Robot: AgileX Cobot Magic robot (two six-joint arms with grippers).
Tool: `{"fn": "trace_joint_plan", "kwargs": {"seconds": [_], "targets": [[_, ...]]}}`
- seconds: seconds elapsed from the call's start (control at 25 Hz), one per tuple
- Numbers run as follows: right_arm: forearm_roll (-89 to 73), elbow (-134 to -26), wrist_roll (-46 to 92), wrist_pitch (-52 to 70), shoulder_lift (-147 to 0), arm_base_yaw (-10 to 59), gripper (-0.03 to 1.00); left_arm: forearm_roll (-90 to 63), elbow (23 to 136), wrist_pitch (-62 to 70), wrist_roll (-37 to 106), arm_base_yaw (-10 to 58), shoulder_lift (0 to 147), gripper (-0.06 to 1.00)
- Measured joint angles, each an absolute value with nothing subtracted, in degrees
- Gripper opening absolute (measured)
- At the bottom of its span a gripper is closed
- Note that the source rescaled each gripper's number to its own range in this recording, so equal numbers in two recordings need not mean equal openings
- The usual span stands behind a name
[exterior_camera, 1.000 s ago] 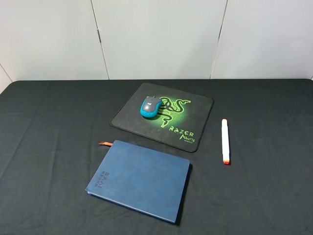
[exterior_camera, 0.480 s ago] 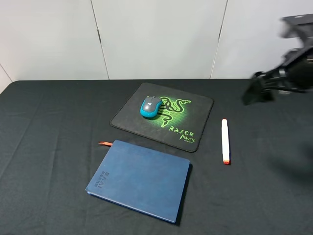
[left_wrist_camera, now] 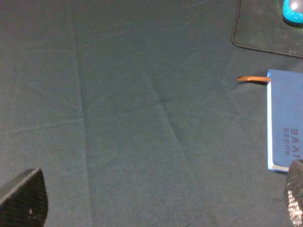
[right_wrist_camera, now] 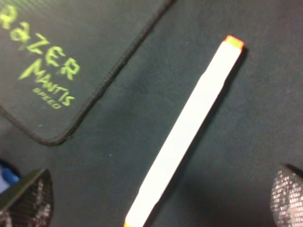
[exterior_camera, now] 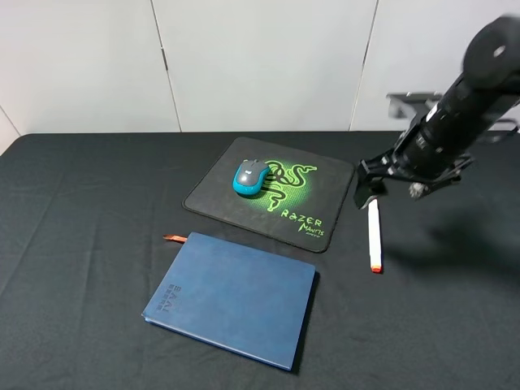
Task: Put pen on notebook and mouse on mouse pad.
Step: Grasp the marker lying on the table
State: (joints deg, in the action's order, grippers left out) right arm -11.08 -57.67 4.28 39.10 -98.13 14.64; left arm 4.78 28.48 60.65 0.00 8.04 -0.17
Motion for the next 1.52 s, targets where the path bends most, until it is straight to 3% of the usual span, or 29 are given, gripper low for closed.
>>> {"fn": "trace_joint_plan", "kwargs": {"seconds": [1.16,1.52], "targets": [[-9.91,-57.78,3.56,32.78,-110.49,14.64,0.99,4.78,28.48,60.72,0.0,8.04,-0.17,1.0],[-9.61,-57.78,3.56,32.41,-110.49,14.64,0.57,4.78,28.48,60.72,0.0,8.04,-0.17,1.0]]}}
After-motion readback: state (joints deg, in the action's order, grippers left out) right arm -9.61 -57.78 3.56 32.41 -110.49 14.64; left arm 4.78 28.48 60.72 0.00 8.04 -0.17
